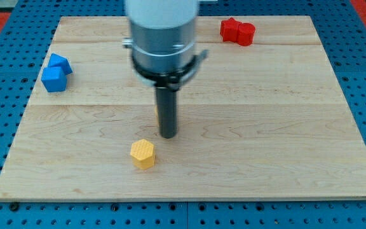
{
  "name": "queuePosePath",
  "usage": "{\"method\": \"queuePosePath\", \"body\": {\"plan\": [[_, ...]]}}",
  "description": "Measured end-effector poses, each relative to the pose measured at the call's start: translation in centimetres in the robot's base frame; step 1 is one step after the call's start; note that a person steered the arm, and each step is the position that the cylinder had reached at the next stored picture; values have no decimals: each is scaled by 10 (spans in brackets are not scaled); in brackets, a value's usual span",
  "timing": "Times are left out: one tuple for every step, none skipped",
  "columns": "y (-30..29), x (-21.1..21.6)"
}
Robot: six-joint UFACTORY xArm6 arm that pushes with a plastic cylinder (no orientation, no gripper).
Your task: Push the yellow hexagon closer you yellow heart
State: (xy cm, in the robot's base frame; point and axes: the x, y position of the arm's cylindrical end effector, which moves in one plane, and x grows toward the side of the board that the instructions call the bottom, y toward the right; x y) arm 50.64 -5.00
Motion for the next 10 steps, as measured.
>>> {"method": "queuePosePath", "body": {"plan": [[-47,-16],[23,-21],[48,-23],[67,-24],[66,-64],[104,-40],[105,42],[20,68],[-55,67],[-92,59]]}}
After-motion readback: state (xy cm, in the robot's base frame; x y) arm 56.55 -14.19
